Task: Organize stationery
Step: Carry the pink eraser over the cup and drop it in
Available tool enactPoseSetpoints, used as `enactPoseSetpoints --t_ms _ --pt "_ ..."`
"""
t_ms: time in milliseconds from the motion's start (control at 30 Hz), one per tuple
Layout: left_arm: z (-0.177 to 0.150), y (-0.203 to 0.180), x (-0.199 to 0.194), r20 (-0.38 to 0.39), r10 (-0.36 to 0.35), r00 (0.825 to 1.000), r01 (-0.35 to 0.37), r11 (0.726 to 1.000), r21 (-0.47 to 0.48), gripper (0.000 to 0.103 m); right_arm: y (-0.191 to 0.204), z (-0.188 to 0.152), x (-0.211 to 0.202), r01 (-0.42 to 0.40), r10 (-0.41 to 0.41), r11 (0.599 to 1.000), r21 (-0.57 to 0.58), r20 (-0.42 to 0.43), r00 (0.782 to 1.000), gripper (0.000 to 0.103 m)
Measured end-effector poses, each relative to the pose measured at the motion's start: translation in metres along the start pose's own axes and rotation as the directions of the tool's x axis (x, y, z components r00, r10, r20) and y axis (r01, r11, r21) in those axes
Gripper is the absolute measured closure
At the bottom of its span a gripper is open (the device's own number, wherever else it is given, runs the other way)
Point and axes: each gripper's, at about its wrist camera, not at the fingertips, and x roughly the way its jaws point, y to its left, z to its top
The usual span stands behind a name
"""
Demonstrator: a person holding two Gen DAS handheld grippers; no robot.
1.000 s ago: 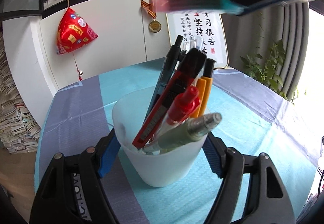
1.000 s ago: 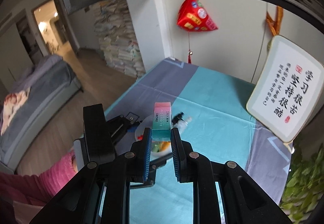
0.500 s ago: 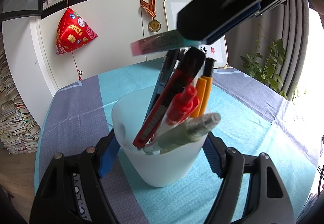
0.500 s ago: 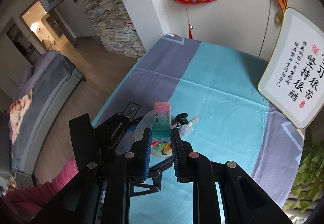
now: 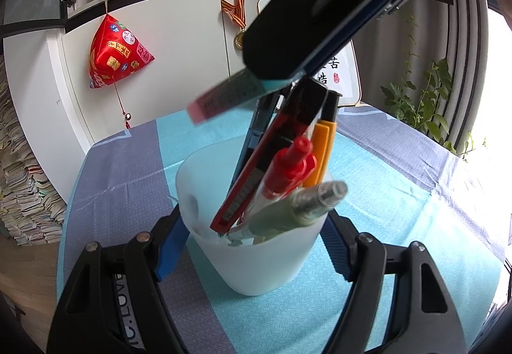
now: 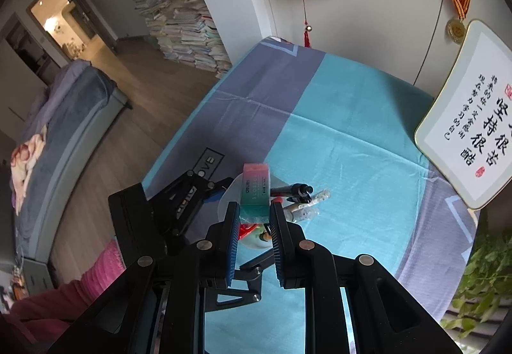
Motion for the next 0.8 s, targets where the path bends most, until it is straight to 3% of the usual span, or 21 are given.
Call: enactPoseSetpoints --t_ms 533,800 --pt "0.000 -0.001 0.001 0.003 0.009 1.000 -0.009 1.000 0.013 0.029 0.012 0.008 0.010 0.067 -0.069 0.997 -0.026 -0.070 0.995 0.083" --pt "0.001 0.001 0.002 0.001 0.010 1.000 -0.010 1.000 0.012 0.029 0.010 0.007 0.003 0.039 -0.040 0.999 -0.010 -0.024 0.999 0.083"
